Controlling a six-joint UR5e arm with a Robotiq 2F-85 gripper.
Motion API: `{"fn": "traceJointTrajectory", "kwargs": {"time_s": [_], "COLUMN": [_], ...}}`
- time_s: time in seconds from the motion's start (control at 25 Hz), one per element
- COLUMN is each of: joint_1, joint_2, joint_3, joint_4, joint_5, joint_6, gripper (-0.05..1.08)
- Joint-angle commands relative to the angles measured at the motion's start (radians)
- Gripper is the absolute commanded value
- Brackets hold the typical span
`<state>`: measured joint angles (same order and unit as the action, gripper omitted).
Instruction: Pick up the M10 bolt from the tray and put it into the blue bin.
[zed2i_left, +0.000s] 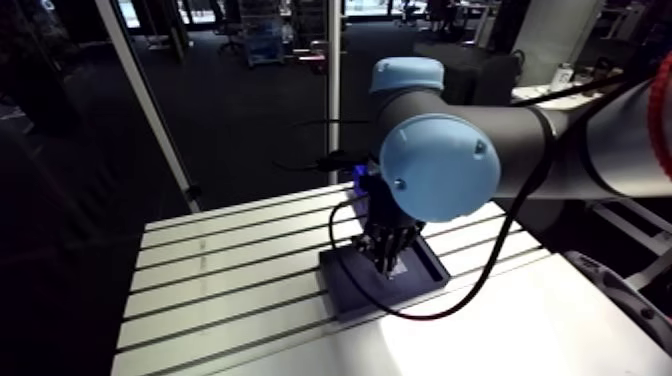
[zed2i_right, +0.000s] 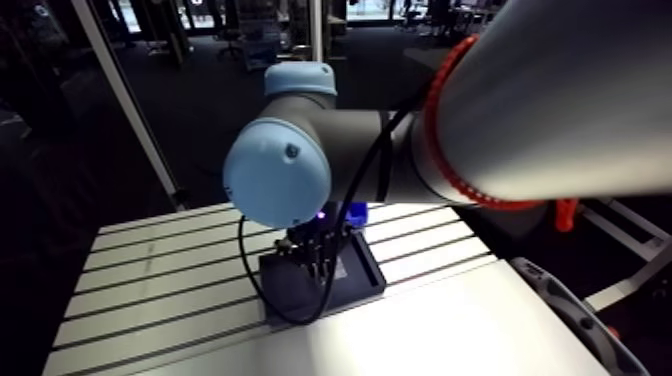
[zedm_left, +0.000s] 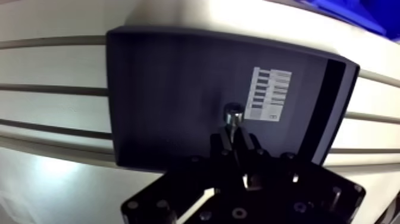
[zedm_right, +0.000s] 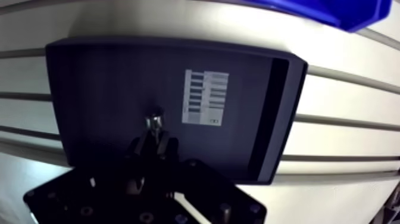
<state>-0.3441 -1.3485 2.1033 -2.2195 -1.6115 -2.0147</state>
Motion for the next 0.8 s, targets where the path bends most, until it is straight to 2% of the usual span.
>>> {"fn": "traceJointTrajectory", "kwargs": {"time_s": [0.04, 0.24, 0.4, 0.56, 0.68, 0.72, 0.76, 0.8], "joint_1": [0.000, 0.003, 0.002, -0.009, -0.035, -0.036, -0.039, -0.061], "joint_2": [-0.077, -0.137, -0.151, -0.155, -0.155, -0.155, -0.157, -0.155], "joint_3": [-0.039, -0.096, -0.150, -0.233, -0.289, -0.295, -0.303, -0.311], "joint_4": [0.020, 0.108, 0.169, 0.277, 0.364, 0.378, 0.382, 0.389], "joint_5": [0.006, 0.017, 0.020, 0.018, 0.018, 0.023, 0.037, 0.043], "joint_6": [-0.080, -0.270, -0.453, -0.754, -0.835, -0.932, -1.041, -1.128], "gripper": [1.05, 1.05, 1.03, 1.02, 1.02, 1.02, 1.03, 1.03]}}
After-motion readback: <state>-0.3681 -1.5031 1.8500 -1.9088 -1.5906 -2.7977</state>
